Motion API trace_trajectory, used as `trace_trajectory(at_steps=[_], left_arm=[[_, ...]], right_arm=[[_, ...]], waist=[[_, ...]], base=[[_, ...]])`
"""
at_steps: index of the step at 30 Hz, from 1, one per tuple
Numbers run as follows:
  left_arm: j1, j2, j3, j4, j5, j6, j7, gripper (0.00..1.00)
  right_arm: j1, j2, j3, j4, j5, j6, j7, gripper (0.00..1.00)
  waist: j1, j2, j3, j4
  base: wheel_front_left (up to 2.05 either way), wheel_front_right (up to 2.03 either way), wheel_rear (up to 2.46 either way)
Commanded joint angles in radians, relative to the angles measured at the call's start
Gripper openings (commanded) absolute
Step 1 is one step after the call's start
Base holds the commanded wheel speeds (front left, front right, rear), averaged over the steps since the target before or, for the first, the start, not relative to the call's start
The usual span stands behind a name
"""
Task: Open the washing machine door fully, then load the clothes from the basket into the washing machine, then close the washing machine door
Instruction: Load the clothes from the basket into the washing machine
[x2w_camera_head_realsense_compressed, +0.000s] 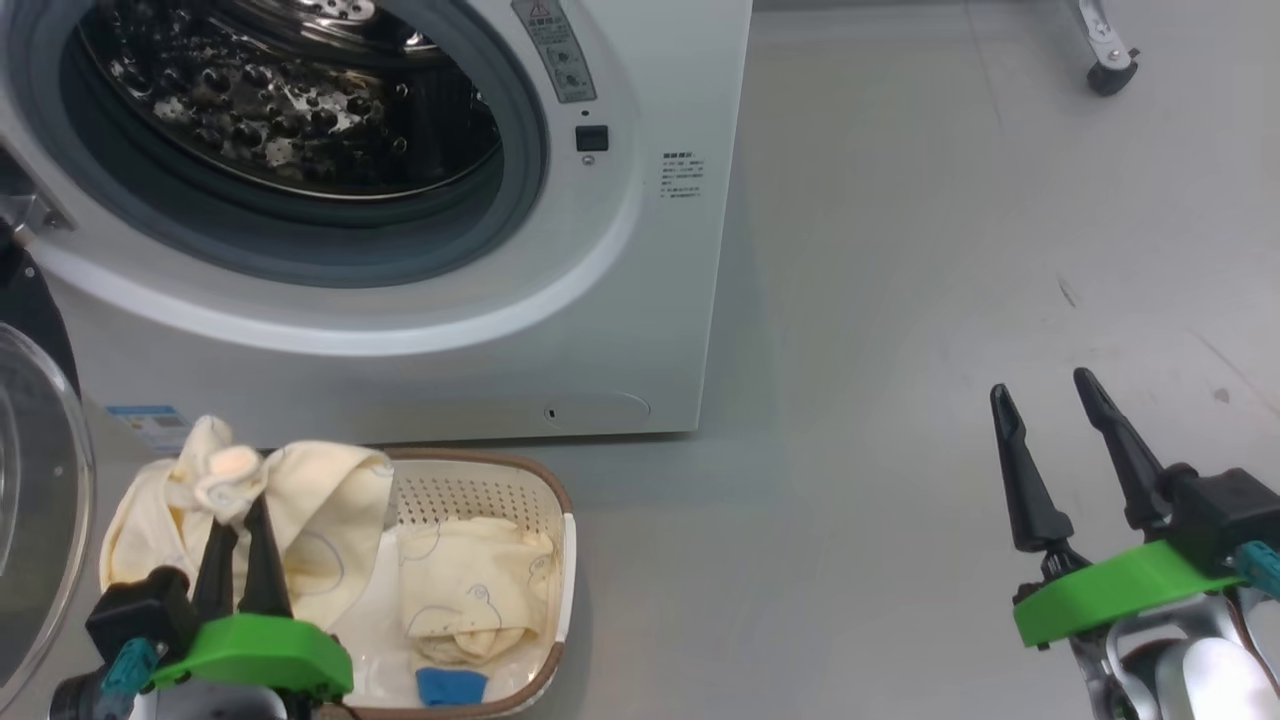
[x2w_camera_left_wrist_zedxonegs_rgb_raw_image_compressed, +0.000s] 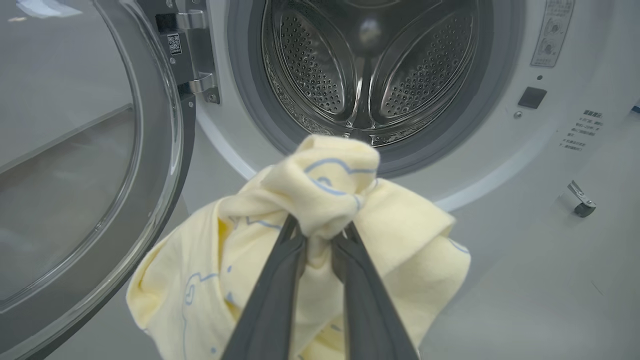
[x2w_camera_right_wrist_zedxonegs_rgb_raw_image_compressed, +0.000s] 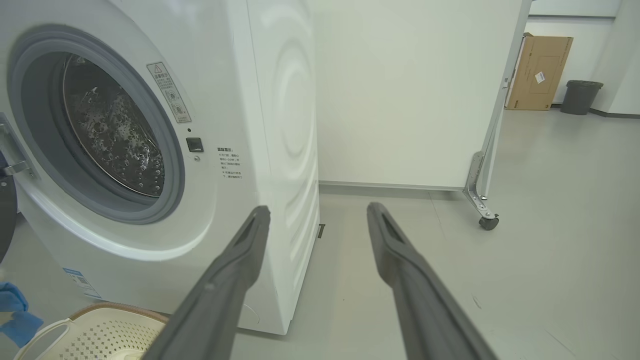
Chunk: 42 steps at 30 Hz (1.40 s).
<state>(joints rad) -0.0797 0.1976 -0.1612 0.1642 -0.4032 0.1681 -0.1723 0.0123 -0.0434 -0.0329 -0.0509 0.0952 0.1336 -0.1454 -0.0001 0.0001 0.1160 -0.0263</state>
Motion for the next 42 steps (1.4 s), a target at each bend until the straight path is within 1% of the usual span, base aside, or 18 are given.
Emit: trace_trajectory(at_steps=[1, 9, 17, 34, 42], left_arm=[[-0.008, 0.03, 0.038, -0.049, 0.014, 0.008, 0.004, 0.0], [0.053, 0.034, 0.03, -0.128, 0.014, 0.032, 0.041, 0.0], [0.083, 0.04, 0.025, -0.167, 0.009, 0.037, 0.056, 0.0], [0.072, 0.042, 0.015, -0.162, 0.0, 0.039, 0.048, 0.0], [0.047, 0.046, 0.02, -0.156, -0.01, 0.04, 0.048, 0.0]], right_arm=[[-0.008, -0.007, 0.023, -0.041, -0.006, -0.003, 0.004, 1.0], [0.026, -0.007, 0.028, -0.064, -0.004, -0.003, 0.022, 1.0], [0.038, -0.007, 0.029, -0.073, -0.001, -0.003, 0.027, 1.0], [0.036, -0.007, 0.036, -0.072, -0.001, -0.003, 0.03, 1.0], [0.024, -0.007, 0.044, -0.078, 0.002, -0.003, 0.031, 1.0]], waist=[[0.0001, -0.0001, -0.02, 0.004], [0.0001, -0.0001, -0.05, 0.01], [0.0001, -0.0001, -0.058, 0.018], [0.0001, -0.0001, -0.058, 0.011], [0.0001, -0.0001, -0.033, 0.0]], base=[[0.0, 0.0, 0.0], [0.0, 0.0, 0.0], [0.0, 0.0, 0.0], [0.0, 0.0, 0.0], [0.0, 0.0, 0.0]])
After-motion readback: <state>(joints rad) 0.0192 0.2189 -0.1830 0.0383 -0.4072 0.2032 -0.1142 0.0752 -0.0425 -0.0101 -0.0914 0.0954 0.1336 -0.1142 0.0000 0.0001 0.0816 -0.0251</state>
